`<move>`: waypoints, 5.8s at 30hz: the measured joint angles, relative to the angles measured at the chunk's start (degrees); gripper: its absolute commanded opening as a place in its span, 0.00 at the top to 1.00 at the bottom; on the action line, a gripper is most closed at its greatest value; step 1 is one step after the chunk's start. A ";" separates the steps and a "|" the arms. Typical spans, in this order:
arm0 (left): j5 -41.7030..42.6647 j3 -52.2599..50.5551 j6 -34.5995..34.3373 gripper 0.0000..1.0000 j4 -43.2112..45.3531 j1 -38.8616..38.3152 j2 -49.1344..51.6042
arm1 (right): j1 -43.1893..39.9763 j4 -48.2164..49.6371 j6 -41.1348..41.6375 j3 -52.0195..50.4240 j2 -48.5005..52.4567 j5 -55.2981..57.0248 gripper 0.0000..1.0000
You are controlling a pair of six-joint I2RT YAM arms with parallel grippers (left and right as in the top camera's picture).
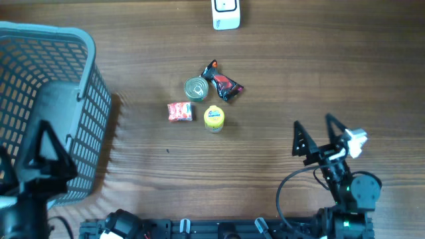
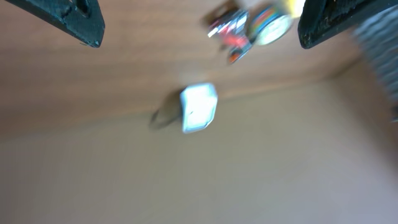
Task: Scan the item barcode
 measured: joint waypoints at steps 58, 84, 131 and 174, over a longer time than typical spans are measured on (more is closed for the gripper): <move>-5.07 -7.34 -3.45 0.00 -5.79 0.00 2.82 | 42.88 -51.89 -35.76 73.18 98.25 15.50 0.14; -5.09 -7.34 -3.45 0.00 -6.01 0.00 2.82 | 43.69 -47.23 -11.23 73.33 98.25 19.58 0.45; -5.03 -7.34 -3.45 0.00 -6.84 0.00 2.82 | 43.69 -57.90 -34.82 74.34 98.14 12.98 0.18; -5.03 -7.34 -3.45 0.00 -6.84 0.00 2.82 | 43.87 -49.40 -28.22 74.47 98.07 15.17 0.48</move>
